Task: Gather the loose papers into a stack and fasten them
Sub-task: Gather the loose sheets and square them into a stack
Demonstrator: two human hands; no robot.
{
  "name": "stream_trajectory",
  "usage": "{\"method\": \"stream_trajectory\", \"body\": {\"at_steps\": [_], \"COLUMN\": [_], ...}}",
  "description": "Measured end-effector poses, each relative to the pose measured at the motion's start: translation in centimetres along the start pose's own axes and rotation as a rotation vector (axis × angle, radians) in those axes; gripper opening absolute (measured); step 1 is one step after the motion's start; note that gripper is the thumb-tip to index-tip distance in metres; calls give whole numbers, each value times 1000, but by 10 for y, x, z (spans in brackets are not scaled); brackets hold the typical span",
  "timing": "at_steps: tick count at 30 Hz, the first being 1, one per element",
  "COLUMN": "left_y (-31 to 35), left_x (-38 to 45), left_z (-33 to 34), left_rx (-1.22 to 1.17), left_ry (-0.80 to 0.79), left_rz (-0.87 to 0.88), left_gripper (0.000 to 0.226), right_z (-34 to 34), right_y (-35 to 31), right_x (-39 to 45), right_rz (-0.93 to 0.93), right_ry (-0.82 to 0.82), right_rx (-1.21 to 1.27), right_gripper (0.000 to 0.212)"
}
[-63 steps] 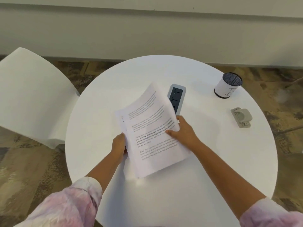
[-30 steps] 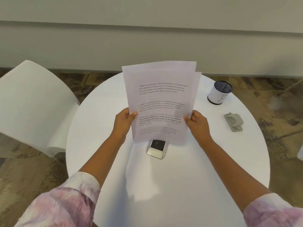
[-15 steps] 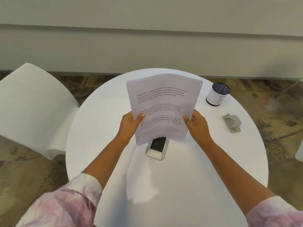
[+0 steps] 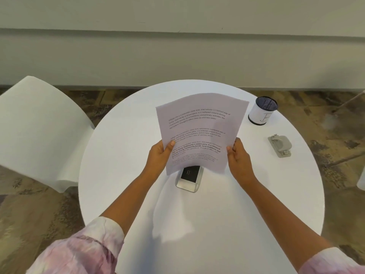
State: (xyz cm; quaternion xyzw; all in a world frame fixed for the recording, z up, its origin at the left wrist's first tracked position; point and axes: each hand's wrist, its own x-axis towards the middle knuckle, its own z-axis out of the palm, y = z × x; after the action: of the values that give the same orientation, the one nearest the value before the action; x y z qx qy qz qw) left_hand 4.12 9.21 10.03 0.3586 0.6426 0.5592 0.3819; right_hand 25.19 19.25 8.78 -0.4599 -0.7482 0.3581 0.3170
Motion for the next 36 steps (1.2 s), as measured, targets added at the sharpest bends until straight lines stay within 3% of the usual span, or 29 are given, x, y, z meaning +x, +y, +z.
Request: {"method": "stream_trajectory", "body": {"at_steps": [6,9,12,13,16,19,22,30,34,36], "left_y": [-4,-7,-11,-11,-15,-19,-25,-45,-38,-33], "left_x": [1,1,-1,-2,-8,-16,-18,-20,-12,-8], "left_z": [-1,2,8,10,18,24,19,-16,-30,-32], "left_rx": [-105,-245,-385,-443,-573,-712,-709,-779,-723,-561], "left_ry": [-1,29,39,53,97,104,88,135,45,-4], "left_rz": [-47,-139,-205,-230,-304,-333,-324,-435,-385,-381], "left_gripper": [24,25,22,21,20,24,33,33,28,35], "right_z": [0,4,16,20,25,28,21,-22,-37,-39], "right_y": [4,9,14,16,18,30,36,58,59,56], "right_x": [-4,-6,-11,-12,-15,-12,-7,-3,0,2], "right_rz": [125,366,648,742,899,831,766,637,557,510], "right_ry": [48,128,59,15,-230,-225,-130,-145,-119,-115], "right_rx": [115,177,268,373,805,914,758,519,408,330], "right_gripper": [36,53,71,68,30,24,28,25,23,22]}}
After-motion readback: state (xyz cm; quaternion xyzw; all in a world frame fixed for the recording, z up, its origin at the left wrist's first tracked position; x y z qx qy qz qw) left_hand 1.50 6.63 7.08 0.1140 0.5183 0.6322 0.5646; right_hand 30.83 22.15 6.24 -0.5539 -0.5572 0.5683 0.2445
